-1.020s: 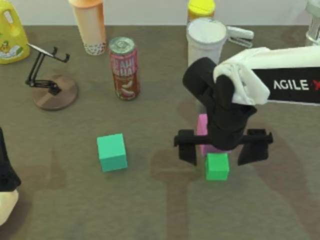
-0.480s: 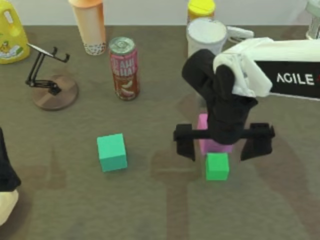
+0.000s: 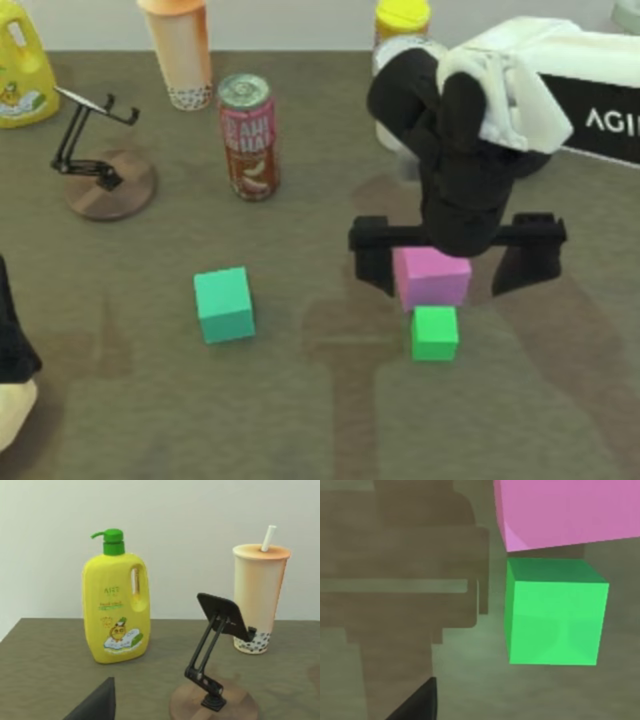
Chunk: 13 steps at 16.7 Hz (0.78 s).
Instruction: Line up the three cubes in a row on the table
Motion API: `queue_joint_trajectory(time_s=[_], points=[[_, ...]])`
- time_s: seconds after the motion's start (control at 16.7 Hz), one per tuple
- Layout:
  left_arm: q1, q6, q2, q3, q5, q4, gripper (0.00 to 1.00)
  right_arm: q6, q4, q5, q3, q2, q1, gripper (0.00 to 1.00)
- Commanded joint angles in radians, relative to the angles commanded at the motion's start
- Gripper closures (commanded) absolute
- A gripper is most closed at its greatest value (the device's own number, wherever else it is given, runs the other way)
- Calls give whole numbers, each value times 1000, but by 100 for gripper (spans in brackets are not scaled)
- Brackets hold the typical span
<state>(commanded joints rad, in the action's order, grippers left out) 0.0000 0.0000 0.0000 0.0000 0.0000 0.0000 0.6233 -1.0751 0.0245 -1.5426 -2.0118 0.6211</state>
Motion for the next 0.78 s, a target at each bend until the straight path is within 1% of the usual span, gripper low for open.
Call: queue_joint_trajectory(time_s=[0.18,0.36,0.54,0.78], points=[[-3,-4,9,9,1,-6,0,-4,8,-1,12,6,-3,0],[-32,-44,101,97,3,-65,0,-39,62,-5,98,100,9,0],[-80,-114,288,257,2,-171,0,-101,161,-11,252,288,12,0],[-161,-234,668,525,0,-360,0,-209,340,-22,539,664,-24,0]])
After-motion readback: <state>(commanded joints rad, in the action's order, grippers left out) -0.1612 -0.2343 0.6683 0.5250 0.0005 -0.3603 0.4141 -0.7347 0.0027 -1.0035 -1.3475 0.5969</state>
